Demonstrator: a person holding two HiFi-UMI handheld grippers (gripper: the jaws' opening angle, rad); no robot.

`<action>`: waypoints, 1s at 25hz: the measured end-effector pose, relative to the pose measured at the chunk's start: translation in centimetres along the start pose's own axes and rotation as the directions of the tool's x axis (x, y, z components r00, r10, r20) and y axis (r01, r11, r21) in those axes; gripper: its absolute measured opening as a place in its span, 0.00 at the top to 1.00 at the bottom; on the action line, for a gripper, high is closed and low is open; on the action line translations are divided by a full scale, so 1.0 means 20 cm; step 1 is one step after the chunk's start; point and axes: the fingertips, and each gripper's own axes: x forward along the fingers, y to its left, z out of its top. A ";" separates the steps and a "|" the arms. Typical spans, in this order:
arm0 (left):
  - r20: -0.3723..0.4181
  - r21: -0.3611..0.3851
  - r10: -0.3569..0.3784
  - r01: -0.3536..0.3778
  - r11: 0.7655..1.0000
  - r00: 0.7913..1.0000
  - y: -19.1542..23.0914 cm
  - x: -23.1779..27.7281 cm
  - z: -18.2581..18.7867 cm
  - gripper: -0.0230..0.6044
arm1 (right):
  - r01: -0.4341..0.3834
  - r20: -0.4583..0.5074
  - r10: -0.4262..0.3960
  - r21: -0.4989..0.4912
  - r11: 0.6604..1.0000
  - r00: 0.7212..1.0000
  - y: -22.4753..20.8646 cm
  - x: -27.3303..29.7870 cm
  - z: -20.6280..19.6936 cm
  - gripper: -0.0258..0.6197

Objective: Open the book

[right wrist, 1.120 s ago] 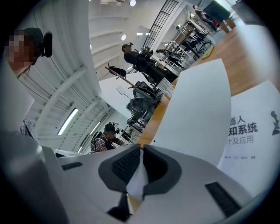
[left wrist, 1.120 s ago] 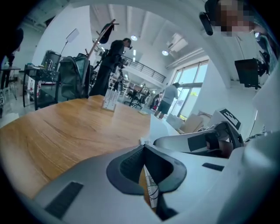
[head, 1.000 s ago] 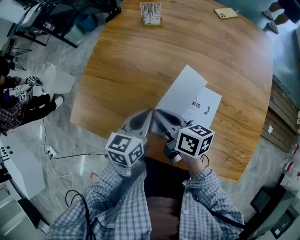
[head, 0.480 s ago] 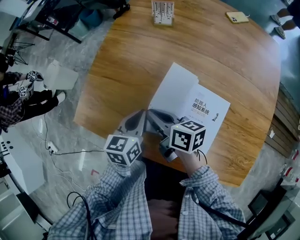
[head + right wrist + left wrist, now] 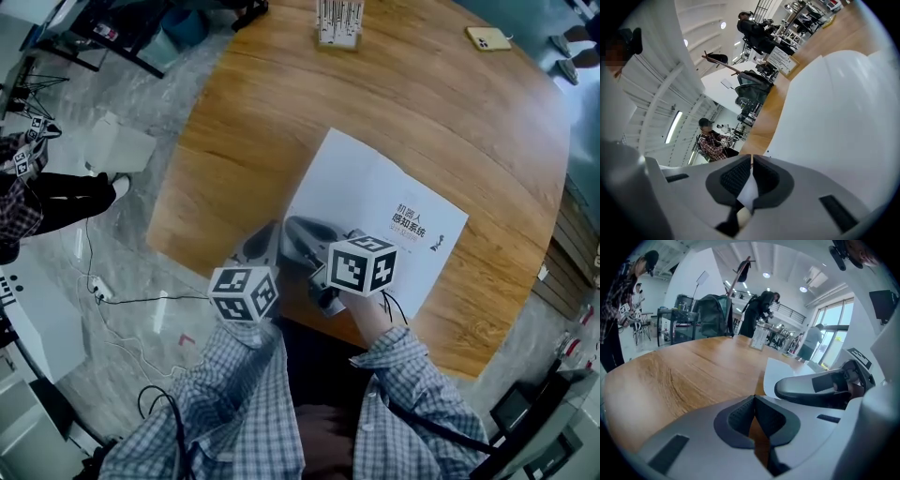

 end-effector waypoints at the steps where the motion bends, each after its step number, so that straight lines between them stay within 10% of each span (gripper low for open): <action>1: -0.004 -0.001 0.007 -0.007 1.000 1.000 0.01 0.00 -0.01 0.95 | 0.001 -0.005 -0.001 0.000 1.000 1.000 -0.01 0.01 0.00 0.92; 10: 0.027 0.017 0.022 -0.023 1.000 0.999 0.07 -0.06 0.06 0.95 | 0.006 -0.063 -0.009 -0.042 0.999 0.998 -0.04 0.04 -0.06 0.92; 16: 0.040 0.179 -0.068 0.060 0.982 0.997 -0.11 -0.07 0.16 0.95 | 0.016 0.043 -0.014 -0.050 0.999 0.999 0.04 -0.06 0.04 0.92; 25: -0.022 0.188 -0.261 0.261 0.947 0.965 -0.48 0.03 0.09 0.95 | 0.290 0.244 -0.239 -0.198 0.936 0.940 -0.11 -0.53 0.17 0.92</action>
